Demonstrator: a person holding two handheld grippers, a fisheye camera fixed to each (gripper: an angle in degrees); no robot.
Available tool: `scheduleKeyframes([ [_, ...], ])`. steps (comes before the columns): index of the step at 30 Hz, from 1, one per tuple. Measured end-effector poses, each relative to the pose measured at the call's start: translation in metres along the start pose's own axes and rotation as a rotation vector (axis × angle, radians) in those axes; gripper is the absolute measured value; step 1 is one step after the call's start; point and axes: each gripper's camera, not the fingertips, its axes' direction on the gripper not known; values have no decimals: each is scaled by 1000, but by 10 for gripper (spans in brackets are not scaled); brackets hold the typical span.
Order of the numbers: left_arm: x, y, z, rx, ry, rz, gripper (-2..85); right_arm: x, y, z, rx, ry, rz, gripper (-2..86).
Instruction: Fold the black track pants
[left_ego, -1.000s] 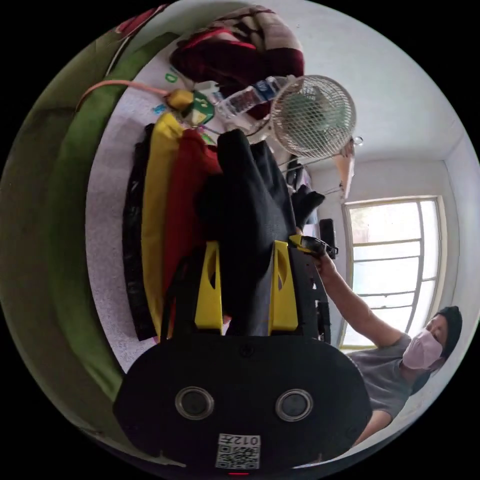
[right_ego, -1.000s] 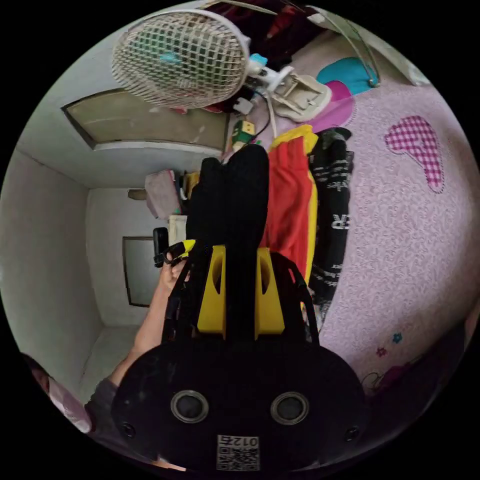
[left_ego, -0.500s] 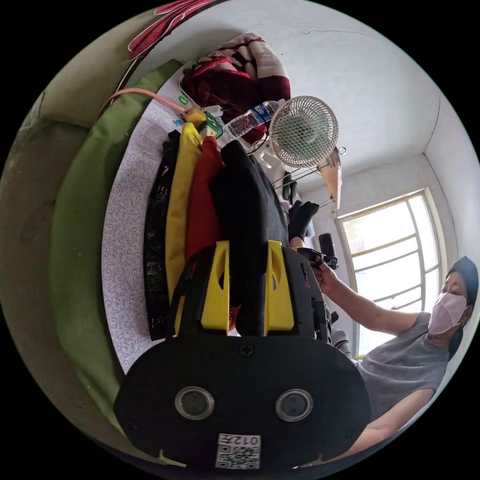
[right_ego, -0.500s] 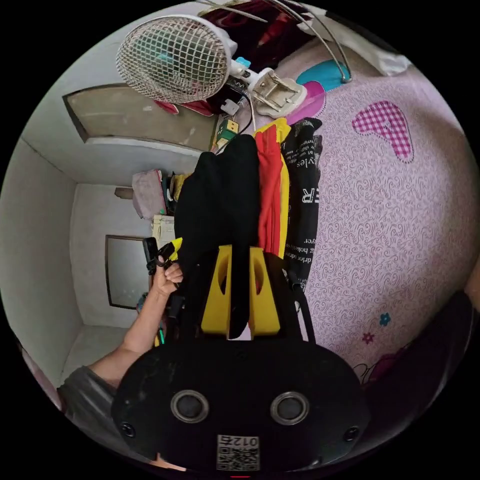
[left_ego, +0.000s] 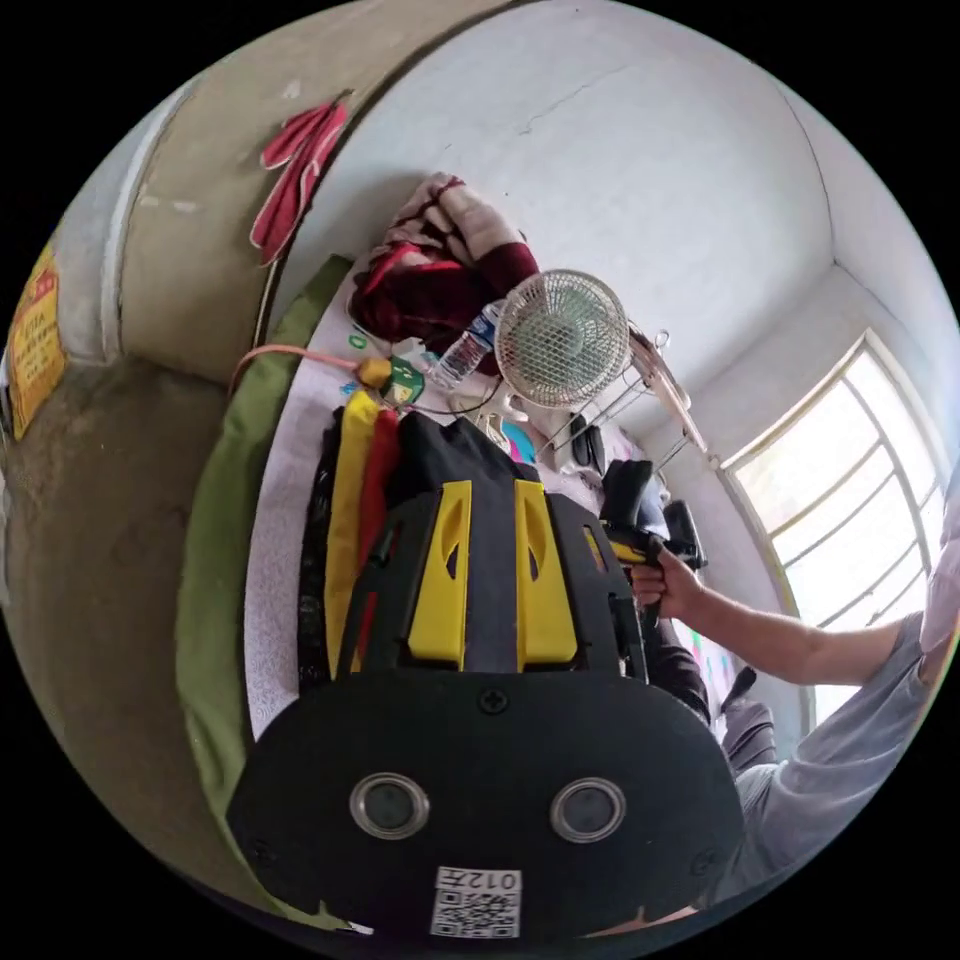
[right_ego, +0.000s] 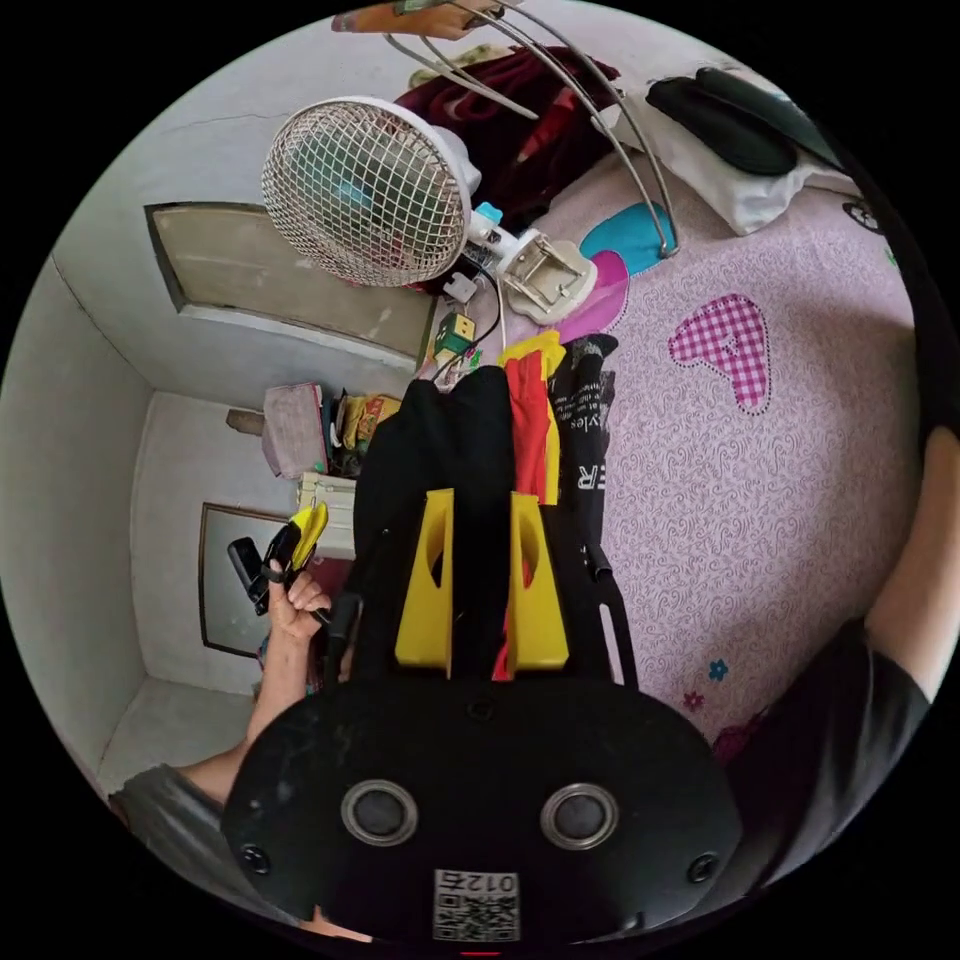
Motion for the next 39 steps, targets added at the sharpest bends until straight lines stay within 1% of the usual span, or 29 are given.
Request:
scheduleKeyframes([
  [2,11,-9,15,-55,-33,29,50,-3,-6,-6,4,105,-49,94],
  [4,11,-13,27,-78,-68,14,43,-7,-12,-10,9,168,-89,100],
  [6,2,-13,39,-90,-54,-37,33,-11,-18,-10,0,199,-122,102],
  [10,0,-13,35,-15,-41,-91,23,-18,-25,-4,-46,278,-165,99],
  [12,10,-18,32,24,-71,-74,19,-21,-22,0,-78,308,-186,83],
  [13,13,-20,33,24,-92,-66,17,-23,-19,0,-90,357,-199,63],
  [14,17,-23,39,-2,-140,-56,15,-26,-13,-5,-78,399,-230,39],
  [16,19,-27,57,-116,-240,-46,11,-25,-5,-17,-32,440,-226,7],
  [18,23,-22,67,-120,-262,-20,8,-16,1,-29,4,426,-153,-2],
  [20,27,-20,69,-127,-286,-6,7,-1,5,-44,63,329,-10,-6],
  [23,31,-18,71,-138,-307,24,6,10,2,-64,80,228,131,-7],
  [29,30,-13,66,-135,-251,-21,5,-8,-9,-102,32,159,150,6],
  [31,33,-11,62,-129,-243,-17,6,-23,-6,-120,32,175,101,16],
  [34,50,-9,43,-99,-242,11,6,-47,4,-136,-63,192,10,66],
  [36,78,-2,24,-69,-247,84,6,-55,10,-143,-85,163,1,81],
  [37,85,0,22,-73,-257,106,5,-58,12,-147,-86,149,14,82],
  [39,98,7,26,-152,-326,164,4,-62,13,-144,-115,137,44,81],
])
